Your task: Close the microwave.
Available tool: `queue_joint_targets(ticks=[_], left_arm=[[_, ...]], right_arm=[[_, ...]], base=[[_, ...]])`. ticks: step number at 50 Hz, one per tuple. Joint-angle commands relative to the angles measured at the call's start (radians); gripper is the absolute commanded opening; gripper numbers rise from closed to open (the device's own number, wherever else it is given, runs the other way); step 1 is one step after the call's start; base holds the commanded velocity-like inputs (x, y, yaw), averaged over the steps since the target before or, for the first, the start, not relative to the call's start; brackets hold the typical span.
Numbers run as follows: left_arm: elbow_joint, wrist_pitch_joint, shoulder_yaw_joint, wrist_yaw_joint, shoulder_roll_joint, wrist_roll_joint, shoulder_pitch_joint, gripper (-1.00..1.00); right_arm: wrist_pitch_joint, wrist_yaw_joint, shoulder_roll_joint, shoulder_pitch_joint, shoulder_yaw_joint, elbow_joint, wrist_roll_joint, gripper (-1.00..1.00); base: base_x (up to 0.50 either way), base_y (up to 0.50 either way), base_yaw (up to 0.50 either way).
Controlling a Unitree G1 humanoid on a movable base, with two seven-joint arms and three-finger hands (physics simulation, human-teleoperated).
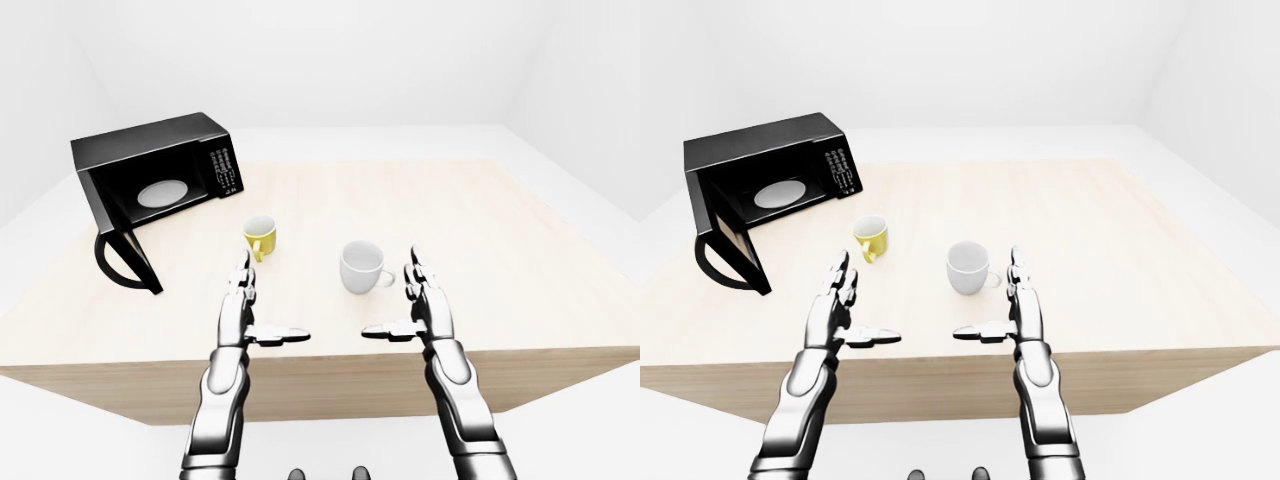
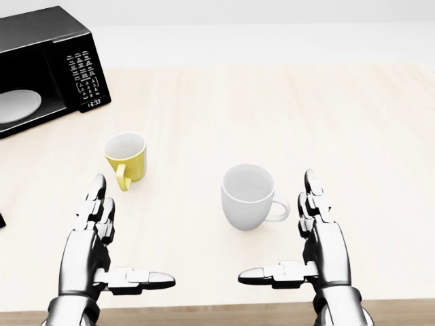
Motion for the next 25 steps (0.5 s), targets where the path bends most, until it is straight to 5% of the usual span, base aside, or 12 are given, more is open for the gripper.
queue_joint_targets(ticks=[1,11,17,19,21,22,25], left_arm=[[-0.031,0.012,0.014,-0.029,0.010,0.003,0.017,1.00],[-0.039,0.012,0.009,-0.033,0.006,0.006,0.024,1.00],[-0.050,0.014,0.001,-0.036,0.002,0.006,0.032,1.00],[-0.070,0.028,-0.003,-0.043,0.000,-0.002,0.039,1.00],[-0.134,0.049,-0.019,-0.046,-0.002,0.006,0.066,1.00],[-0.214,0.083,-0.025,-0.053,-0.002,-0.002,0.093,1.00],[-0.359,0.083,-0.026,-0.071,-0.001,-0.027,0.141,1.00]], right_arm=[[0.000,0.018,-0.009,-0.004,-0.016,0.010,0.003,1.00],[0.006,0.022,-0.006,0.003,-0.007,-0.003,0.001,1.00],[-0.020,0.019,-0.003,-0.009,-0.002,0.042,-0.007,1.00],[-0.018,0.012,0.000,-0.004,0.005,0.034,-0.016,1.00],[0.013,0.009,0.005,0.028,0.029,-0.053,-0.039,1.00],[0.044,0.005,0.007,0.055,0.039,-0.130,-0.048,1.00],[0.086,0.003,0.007,0.107,0.056,-0.284,-0.066,1.00]], base=[[0.00,0.00,0.00],[0.00,0.00,0.00],[0.00,0.00,0.00],[0.00,0.00,0.00],[0.00,0.00,0.00],[0.00,0.00,0.00],[0.00,0.00,0.00]])
